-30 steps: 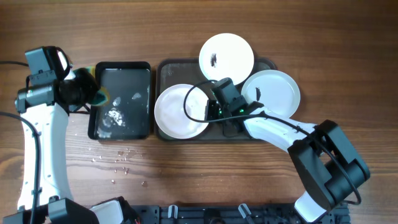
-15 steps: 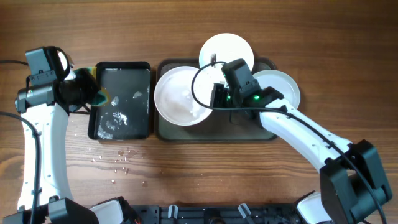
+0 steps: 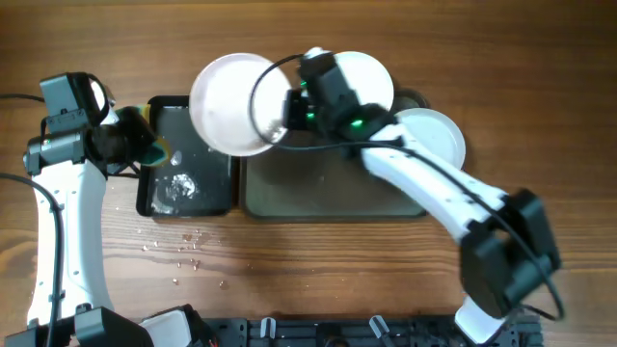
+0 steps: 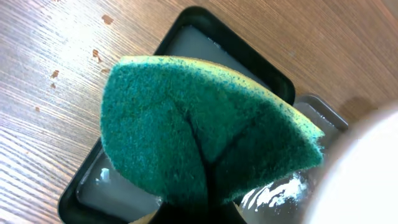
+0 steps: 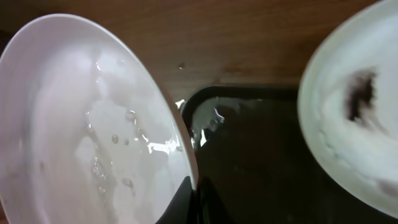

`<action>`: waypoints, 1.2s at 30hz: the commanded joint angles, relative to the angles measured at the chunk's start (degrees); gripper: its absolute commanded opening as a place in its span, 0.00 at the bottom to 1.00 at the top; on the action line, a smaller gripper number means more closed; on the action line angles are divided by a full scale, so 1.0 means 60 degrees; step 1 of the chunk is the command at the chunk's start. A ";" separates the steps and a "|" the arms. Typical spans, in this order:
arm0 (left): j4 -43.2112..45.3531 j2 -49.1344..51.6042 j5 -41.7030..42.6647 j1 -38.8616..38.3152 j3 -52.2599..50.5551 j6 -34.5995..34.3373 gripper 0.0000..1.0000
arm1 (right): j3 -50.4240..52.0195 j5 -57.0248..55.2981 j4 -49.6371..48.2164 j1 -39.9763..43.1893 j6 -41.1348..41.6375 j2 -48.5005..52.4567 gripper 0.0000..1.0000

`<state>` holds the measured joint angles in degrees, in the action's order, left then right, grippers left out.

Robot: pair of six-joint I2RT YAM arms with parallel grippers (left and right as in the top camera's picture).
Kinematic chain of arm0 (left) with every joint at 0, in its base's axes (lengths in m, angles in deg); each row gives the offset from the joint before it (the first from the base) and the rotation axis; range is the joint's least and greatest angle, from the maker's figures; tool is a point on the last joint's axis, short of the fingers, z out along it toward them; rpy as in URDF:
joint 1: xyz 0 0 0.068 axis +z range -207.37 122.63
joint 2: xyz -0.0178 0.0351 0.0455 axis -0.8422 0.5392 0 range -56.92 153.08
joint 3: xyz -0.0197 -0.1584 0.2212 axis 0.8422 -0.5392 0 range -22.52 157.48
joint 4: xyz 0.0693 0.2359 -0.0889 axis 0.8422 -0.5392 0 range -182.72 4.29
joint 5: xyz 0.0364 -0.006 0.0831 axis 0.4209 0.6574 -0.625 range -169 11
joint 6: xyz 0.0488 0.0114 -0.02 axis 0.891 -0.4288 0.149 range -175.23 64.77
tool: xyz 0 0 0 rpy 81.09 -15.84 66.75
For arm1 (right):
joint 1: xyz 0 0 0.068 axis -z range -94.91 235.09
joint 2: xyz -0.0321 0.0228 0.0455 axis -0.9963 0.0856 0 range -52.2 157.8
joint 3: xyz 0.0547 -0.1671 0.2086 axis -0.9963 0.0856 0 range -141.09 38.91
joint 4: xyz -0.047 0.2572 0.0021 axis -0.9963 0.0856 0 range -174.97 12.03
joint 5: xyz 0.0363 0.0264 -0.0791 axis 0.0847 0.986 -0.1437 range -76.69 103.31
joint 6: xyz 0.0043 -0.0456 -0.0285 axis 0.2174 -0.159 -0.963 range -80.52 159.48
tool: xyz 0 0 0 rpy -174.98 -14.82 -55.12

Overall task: Clean dirty plates on tray and stack at the side
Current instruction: 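Lift the wiped white plate off the large tray with the right gripper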

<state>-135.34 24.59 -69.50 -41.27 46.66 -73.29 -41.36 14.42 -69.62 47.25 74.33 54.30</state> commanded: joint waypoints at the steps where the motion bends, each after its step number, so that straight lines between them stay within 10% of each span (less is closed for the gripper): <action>1: 0.0011 -0.0138 0.0142 0.0055 -0.0069 0.0200 0.04 | -0.0273 -0.1545 -0.1049 -0.0783 -0.0277 0.0885 0.04; 19: -0.0044 -0.0138 -0.0066 0.0051 -0.0069 0.0197 0.04 | -0.0273 -0.5049 -0.6612 -0.2459 -0.9908 0.1093 0.04; 36: -0.0040 -0.0138 -0.0066 0.0051 -0.0069 0.0193 0.04 | -0.0273 -0.4816 -0.9766 -0.2532 -1.2375 0.1093 0.04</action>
<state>-135.71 24.59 -69.74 -41.27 46.53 -73.29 -41.93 -15.09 -125.88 32.62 3.82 61.29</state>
